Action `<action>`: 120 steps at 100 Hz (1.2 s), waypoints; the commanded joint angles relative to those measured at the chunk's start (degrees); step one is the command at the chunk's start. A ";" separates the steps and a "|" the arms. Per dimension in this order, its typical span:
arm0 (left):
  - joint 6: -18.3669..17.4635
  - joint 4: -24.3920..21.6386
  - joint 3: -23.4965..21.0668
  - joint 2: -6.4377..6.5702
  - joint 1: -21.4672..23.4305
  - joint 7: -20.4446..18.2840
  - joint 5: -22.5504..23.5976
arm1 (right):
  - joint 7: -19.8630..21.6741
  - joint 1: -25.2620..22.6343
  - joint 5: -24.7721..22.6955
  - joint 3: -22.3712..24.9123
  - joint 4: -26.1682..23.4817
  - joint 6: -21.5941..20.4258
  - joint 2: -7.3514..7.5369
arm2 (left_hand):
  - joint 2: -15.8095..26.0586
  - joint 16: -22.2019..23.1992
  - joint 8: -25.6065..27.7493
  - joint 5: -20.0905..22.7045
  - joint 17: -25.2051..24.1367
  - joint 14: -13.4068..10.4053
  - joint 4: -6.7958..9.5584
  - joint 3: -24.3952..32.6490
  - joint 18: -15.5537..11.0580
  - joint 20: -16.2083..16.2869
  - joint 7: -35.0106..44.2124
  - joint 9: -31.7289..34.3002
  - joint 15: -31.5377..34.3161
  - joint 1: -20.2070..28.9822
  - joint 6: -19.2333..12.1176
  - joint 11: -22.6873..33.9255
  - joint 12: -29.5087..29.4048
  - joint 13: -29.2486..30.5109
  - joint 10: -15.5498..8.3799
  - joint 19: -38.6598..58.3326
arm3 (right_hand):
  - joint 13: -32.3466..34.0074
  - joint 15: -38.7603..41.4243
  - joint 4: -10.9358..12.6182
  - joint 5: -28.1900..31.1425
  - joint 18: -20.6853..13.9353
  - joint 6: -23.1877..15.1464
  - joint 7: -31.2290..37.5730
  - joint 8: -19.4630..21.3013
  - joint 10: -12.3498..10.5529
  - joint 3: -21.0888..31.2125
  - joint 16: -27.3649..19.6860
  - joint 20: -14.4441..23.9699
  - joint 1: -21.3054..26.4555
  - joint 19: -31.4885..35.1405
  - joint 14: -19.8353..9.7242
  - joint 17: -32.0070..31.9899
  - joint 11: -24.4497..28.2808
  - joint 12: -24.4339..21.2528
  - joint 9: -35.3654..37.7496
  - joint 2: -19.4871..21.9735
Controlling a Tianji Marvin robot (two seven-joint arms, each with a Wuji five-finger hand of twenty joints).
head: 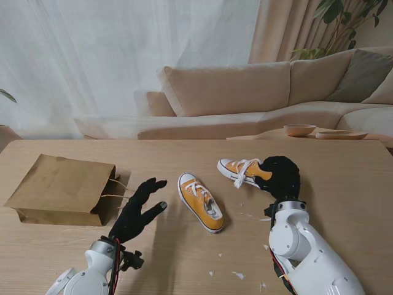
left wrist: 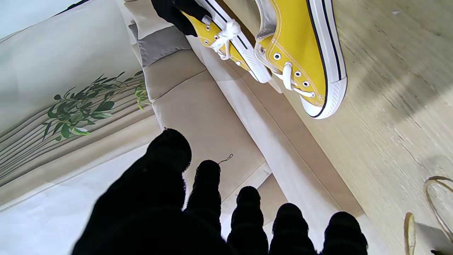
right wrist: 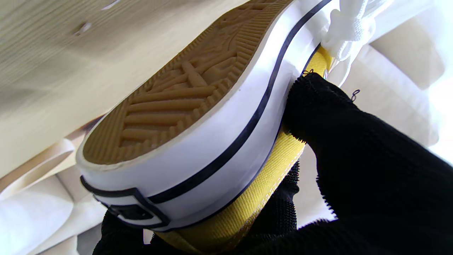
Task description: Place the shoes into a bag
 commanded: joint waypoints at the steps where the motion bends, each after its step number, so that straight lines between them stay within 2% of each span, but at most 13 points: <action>1: -0.26 -0.44 -0.20 -0.08 0.39 -0.93 -0.34 | 0.39 1.35 0.47 -1.13 -0.13 0.00 -1.64 | 1.12 0.78 0.46 -0.15 0.04 -1.53 -0.36 -0.60 -2.01 -0.51 0.34 -0.22 -0.71 0.95 -0.66 0.43 0.36 -0.98 -0.76 -1.17 | -1.82 0.56 2.80 2.63 -1.04 -14.52 2.49 2.12 -1.49 3.72 0.70 1.01 3.65 0.60 -1.73 -0.93 1.63 0.63 -1.61 6.03; 23: -0.80 -0.60 -0.75 -0.07 0.70 -1.13 -0.88 | -0.68 5.13 1.92 -6.63 4.01 0.82 -2.68 | 1.09 0.78 0.45 -0.15 0.02 -1.49 -0.36 -0.57 -1.94 -0.53 0.33 -0.21 -0.72 0.94 -0.65 0.45 0.35 -1.00 -0.71 -1.18 | -2.30 0.71 2.94 2.28 -0.81 -13.72 2.82 1.65 -1.14 3.36 0.74 1.11 4.16 0.60 -1.40 -0.98 1.82 0.65 -2.44 6.22; 43: -1.27 -0.50 -1.24 -0.07 0.79 -1.24 -1.17 | 0.79 5.54 1.66 -9.63 4.01 2.83 -2.68 | 1.06 0.78 0.45 -0.10 0.02 -1.40 -0.36 -0.53 -1.91 -0.55 0.31 -0.24 -0.72 0.97 -0.50 0.45 0.32 -1.01 -0.57 -1.19 | -2.03 0.95 3.08 2.55 -0.30 -12.57 3.07 0.33 -0.76 3.20 0.78 1.20 4.42 0.72 -0.97 -0.61 1.88 0.57 -2.24 5.71; 55: -1.59 -0.38 -1.42 -0.06 0.78 -1.29 -1.25 | 1.76 5.20 1.70 -10.97 3.44 4.09 -2.68 | 1.14 0.78 0.43 -0.10 0.02 -1.51 -0.36 -0.52 -1.92 -0.56 0.28 -0.24 -0.73 0.95 -0.54 0.45 0.30 -1.01 -0.72 -1.19 | -1.84 0.95 3.08 2.86 -0.11 -11.13 4.03 -1.93 -0.56 3.81 0.72 1.24 4.42 0.73 -0.58 -0.38 1.77 0.42 -2.11 4.90; 58: -1.66 -0.36 -1.46 -0.05 0.78 -1.32 -1.27 | 1.92 5.09 1.63 -11.31 3.26 4.36 -2.66 | 1.05 0.78 0.44 -0.07 0.02 -1.47 -0.36 -0.53 -1.88 -0.56 0.30 -0.17 -0.72 0.92 -0.56 0.48 0.31 -0.98 -0.79 -1.19 | -1.79 1.09 2.93 2.55 -0.03 -10.86 5.73 -4.42 -0.35 4.19 0.77 1.43 4.23 0.91 -0.48 -0.20 1.59 0.30 -1.92 4.62; 73: -2.00 -0.22 -1.60 -0.04 0.73 -1.43 -1.40 | 2.56 4.72 0.81 -13.27 2.12 6.95 -2.68 | 1.04 0.76 0.42 -0.12 0.02 -1.46 -0.36 -0.47 -1.93 -0.58 0.25 -0.24 -0.74 0.91 -0.47 0.47 0.29 -1.02 -0.62 -1.19 | -1.13 2.03 3.56 3.02 0.33 -7.90 6.47 -7.93 0.88 5.29 1.22 2.05 4.03 1.83 0.03 0.90 2.02 0.47 -0.62 3.37; 88: -2.41 -0.23 -1.88 0.02 0.90 -1.67 -1.58 | 5.89 4.37 1.04 -14.89 -0.35 11.37 -2.50 | 1.07 0.75 0.41 -0.05 0.02 -1.49 -0.37 -0.50 -1.92 -0.59 0.25 -0.23 -0.73 0.88 -0.51 0.45 0.28 -0.99 -0.69 -1.19 | -1.13 2.06 4.81 2.55 0.17 -4.07 7.40 -9.68 1.79 6.19 1.25 2.21 5.37 2.06 0.32 1.35 1.92 0.48 -1.17 2.51; 101: -2.89 -0.24 -2.21 0.02 1.08 -1.73 -1.73 | 9.34 3.76 1.43 -15.36 -2.71 13.98 -2.02 | 1.03 0.75 0.41 -0.05 0.02 -1.48 -0.36 -0.46 -1.90 -0.59 0.23 -0.18 -0.73 0.92 -0.46 0.50 0.29 -1.00 -0.71 -1.19 | -1.25 1.92 5.89 1.75 0.02 -2.72 8.01 -11.55 2.19 5.16 1.18 2.46 5.99 2.41 0.49 1.34 1.64 0.34 -1.67 2.82; 113: -3.21 -0.25 -2.43 0.03 1.17 -1.76 -1.85 | 11.41 3.13 1.25 -15.24 -4.14 14.35 -1.45 | 1.04 0.75 0.41 -0.04 0.02 -1.47 -0.36 -0.43 -1.90 -0.59 0.23 -0.21 -0.73 0.98 -0.47 0.50 0.28 -1.00 -0.62 -1.18 | -1.45 1.70 6.12 0.96 0.00 -1.56 7.44 -12.89 2.26 4.83 1.08 2.49 5.80 2.46 0.51 1.28 1.26 0.19 -2.24 3.08; 120: -3.30 -0.24 -2.48 0.03 1.20 -1.76 -1.86 | 12.54 2.80 1.18 -14.97 -4.81 14.06 -1.09 | 1.04 0.76 0.40 -0.05 0.02 -1.46 -0.37 -0.46 -1.90 -0.59 0.21 -0.23 -0.73 0.89 -0.42 0.49 0.26 -1.00 -0.58 -1.18 | -1.65 1.35 6.45 0.38 -0.10 -1.16 7.02 -15.10 2.22 4.14 0.89 2.50 5.63 2.45 0.33 1.11 0.62 -0.11 -2.48 3.75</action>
